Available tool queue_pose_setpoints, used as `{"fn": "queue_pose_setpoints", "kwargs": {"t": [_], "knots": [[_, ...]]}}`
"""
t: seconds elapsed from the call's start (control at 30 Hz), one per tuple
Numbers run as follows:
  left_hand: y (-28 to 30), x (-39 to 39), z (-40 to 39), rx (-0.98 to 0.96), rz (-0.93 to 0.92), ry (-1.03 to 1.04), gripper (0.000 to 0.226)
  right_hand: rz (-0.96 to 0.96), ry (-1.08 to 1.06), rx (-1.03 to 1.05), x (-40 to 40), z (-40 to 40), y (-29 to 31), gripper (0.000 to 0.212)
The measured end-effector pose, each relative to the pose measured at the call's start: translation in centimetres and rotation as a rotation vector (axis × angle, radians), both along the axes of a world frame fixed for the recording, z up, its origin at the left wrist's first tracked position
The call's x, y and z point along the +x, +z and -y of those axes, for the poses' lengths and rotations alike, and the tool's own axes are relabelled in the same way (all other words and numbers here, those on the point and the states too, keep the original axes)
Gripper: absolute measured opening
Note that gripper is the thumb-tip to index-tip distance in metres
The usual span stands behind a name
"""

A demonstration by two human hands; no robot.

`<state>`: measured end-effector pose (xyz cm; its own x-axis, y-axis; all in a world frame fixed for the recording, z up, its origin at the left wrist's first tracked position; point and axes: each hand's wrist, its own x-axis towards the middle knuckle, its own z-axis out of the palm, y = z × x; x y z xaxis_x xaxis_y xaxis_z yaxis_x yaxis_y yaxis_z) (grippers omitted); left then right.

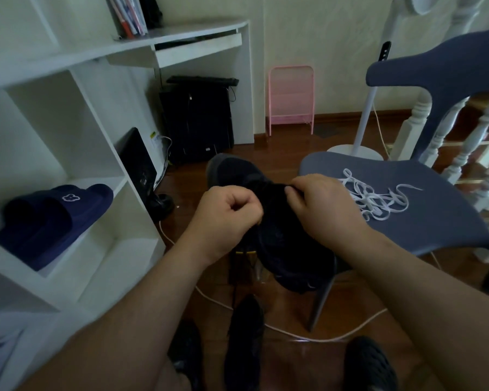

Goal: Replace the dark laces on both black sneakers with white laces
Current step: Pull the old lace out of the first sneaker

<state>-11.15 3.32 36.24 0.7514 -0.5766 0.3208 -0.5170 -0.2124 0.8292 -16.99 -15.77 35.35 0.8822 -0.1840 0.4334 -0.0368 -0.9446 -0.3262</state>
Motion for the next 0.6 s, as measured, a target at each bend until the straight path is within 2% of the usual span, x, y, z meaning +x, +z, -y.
{"fn": "queue_pose_setpoints", "kwargs": {"t": [0.1, 0.2, 0.3, 0.5, 0.6], "knots": [[0.3, 0.0, -0.8, 0.032, -0.042, -0.164, 0.023, 0.005, -0.019, 0.017, -0.3, 0.9, 0.1, 0.033], [-0.3, 0.2, -0.7, 0.21, -0.007, -0.012, 0.029, -0.026, 0.003, -0.006, -0.6, 0.3, 0.2, 0.035], [-0.5, 0.2, 0.1, 0.249, 0.038, 0.198, 0.034, -0.024, 0.016, -0.025, -0.6, -0.4, 0.1, 0.033], [-0.5, -0.5, 1.1, 0.223, 0.114, 0.274, 0.029, -0.049, 0.117, -0.05, -0.5, -2.4, 0.0, 0.034], [-0.5, -0.3, 0.8, 0.192, 0.057, 0.253, 0.026, -0.038, 0.122, -0.054, -0.5, -2.2, 0.0, 0.031]]}}
